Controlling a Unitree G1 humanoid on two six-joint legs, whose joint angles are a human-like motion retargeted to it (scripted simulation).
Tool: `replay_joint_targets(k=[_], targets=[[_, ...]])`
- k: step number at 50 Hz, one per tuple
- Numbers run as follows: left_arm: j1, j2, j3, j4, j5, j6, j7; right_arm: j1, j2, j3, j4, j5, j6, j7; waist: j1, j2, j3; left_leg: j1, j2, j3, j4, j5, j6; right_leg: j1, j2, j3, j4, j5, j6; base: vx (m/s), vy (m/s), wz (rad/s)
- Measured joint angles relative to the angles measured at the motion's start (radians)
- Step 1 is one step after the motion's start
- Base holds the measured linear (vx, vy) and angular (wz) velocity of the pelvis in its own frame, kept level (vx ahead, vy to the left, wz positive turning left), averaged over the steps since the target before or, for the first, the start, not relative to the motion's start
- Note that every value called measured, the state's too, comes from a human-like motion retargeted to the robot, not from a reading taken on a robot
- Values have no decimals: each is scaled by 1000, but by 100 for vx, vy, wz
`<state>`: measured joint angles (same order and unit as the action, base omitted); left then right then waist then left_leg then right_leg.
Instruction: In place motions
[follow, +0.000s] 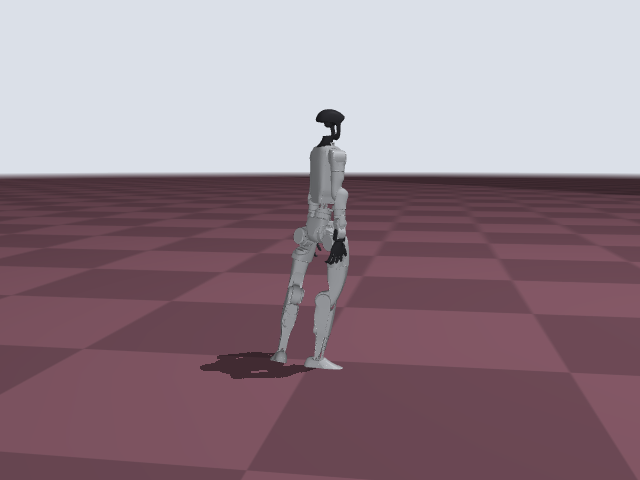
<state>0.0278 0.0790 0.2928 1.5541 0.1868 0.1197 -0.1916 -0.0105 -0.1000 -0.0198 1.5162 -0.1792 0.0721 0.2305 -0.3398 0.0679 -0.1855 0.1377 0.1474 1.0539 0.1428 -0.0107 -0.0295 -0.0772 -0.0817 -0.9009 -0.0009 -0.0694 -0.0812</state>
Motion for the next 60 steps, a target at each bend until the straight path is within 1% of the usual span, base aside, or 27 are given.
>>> replay_joint_targets(k=[2, 5, 6, 7, 8, 10, 12, 16, 20, 23, 25, 26, 27, 30, 32, 35, 39, 43, 48, 55, 60], targets=[[6, -4, 6, 7, -15, -3, 17, -6, -4, 10, 5, -3, 1, 5, 5, -30, -2, -12, 6, -52, 61, 25, 58, 0, -31, 28, 7, -2, 2, -13, 8, -76], [7, -13, 7, 20, -30, -13, 40, -18, -13, 20, 16, -13, 5, 10, 31, -81, -2, -75, 32, -187, 224, 31, 167, -7, -85, 90, 19, 0, 3, -14, 7, -83], [4, -17, 2, 21, -40, -22, 42, -22, -17, 19, 20, -16, 6, 11, 23, -76, 6, -100, 32, -270, 256, 23, 184, -4, -81, 82, 19, 0, 3, -19, 6, -33], [1, -22, -2, 21, -51, -31, 46, -26, -21, 18, 25, -18, 8, 10, 17, -71, 16, -130, 27, -369, 288, 16, 191, 1, -76, 73, 18, 0, 2, -22, 7, -3], [-2, -29, -5, 17, -63, -40, 51, -28, -25, 18, 28, -18, 9, 10, 12, -63, 30, -170, 12, -502, 321, 10, 180, 10, -65, 65, 15, 1, 1, -22, 8, -25], [-13, -43, -5, 3, -81, -56, 64, -34, -34, 19, 33, -17, 12, 8, 24, -55, 52, -242, -30, -701, 383, -16, 147, 18, -52, 71, 9, 8, -3, -19, 9, -66], [-21, -55, -11, -16, -87, -64, 64, -32, -41, 16, 36, -15, 13, 2, 53, -61, 65, -281, -64, -783, 407, -48, 133, 17, -57, 100, 9, 17, -6, -16, 8, -102], [-35, -65, -43, -51, -60, -57, 17, -24, -52, 9, 42, -11, 17, -2, 118, -76, 81, -326, -96, -795, 385, -143, 130, 6, -71, 170, 12, 34, -8, -12, 6, -109], [-41, -58, -80, -66, -11, -45, -11, -21, -54, 6, 54, -23, 32, -4, 152, -57, 85, -347, -145, -837, 277, -219, 78, -7, -46, 218, 14, 41, -8, -6, 2, -80], [-35, -47, -101, -56, 13, -39, -6, -19, -46, 10, 61, -32, 49, -1, 134, -21, 87, -338, -146, -859, 152, -220, 28, -2, -4, 224, 16, 36, -6, 3, -4, -31], [-28, -40, -110, -41, 21, -33, -7, -16, -39, 14, 61, -35, 55, 7, 119, -1, 98, -313, -131, -836, 62, -164, 6, 15, 27, 223, 16, 30, -6, 11, -7, -27], [-28, -37, -108, -30, 26, -28, -11, -17, -36, 18, 61, -36, 56, 11, 116, 0, 102, -299, -141, -836, 21, -106, 34, 25, 34, 233, 15, 29, -5, 18, -5, -37], [-27, -34, -105, -19, 30, -22, -15, -17, -32, 20, 60, -38, 56, 14, 107, 3, 103, -283, -146, -839, -12, -71, 48, 31, 41, 237, 15, 26, -4, 21, -3, -11], [-22, -33, -88, 11, 42, -6, -22, -7, -18, 20, 54, -43, 53, 7, 63, 17, 83, -255, -142, -833, -59, -63, 21, 31, 49, 228, 19, 19, 1, 15, -3, 8], [-25, -32, -79, 20, 41, 0, -17, 2, -8, 18, 50, -35, 45, 1, 59, 11, 83, -234, -154, -831, -89, -51, 30, 37, 47, 235, 22, 17, 4, 12, -5, -11], [-22, -33, -78, 22, 35, -3, -15, 13, -6, 24, 61, -25, 41, 19, 71, -3, 72, -211, -165, -808, -112, -49, 32, 45, 42, 246, 22, 15, 7, 17, -7, -21], [-18, -40, -66, 20, 30, -6, -20, 12, -10, 34, 87, -73, 70, 39, 94, -4, 38, -214, -171, -792, -116, -62, 37, 36, 42, 273, 22, 13, 15, 18, -7, -33], [-23, -45, -67, 16, 27, -9, -27, 2, -14, 38, 93, -87, 87, 28, 80, 0, 35, -212, -175, -801, -110, -70, 44, 37, 37, 264, 25, 17, 24, 9, -7, 12], [-21, -42, -75, 14, 42, -9, -26, 0, -8, 33, 67, -86, 79, 32, 61, -2, 26, -206, -187, -819, -118, -76, 50, 41, 31, 247, 22, 24, 29, 10, -9, 13], [-13, -41, -60, 30, 44, -3, -37, -10, 1, 38, 46, -76, 73, 35, 78, -3, 4, -202, -196, -795, -138, -85, 57, 29, 23, 270, 24, 33, 42, 7, -9, -20], [-11, -35, -63, 33, 56, 3, -45, -10, 5, 43, 32, -72, 69, 42, 48, -1, 3, -208, -208, -825, -138, -85, 67, 31, 17, 236, 18, 43, 47, 3, -9, 26]])
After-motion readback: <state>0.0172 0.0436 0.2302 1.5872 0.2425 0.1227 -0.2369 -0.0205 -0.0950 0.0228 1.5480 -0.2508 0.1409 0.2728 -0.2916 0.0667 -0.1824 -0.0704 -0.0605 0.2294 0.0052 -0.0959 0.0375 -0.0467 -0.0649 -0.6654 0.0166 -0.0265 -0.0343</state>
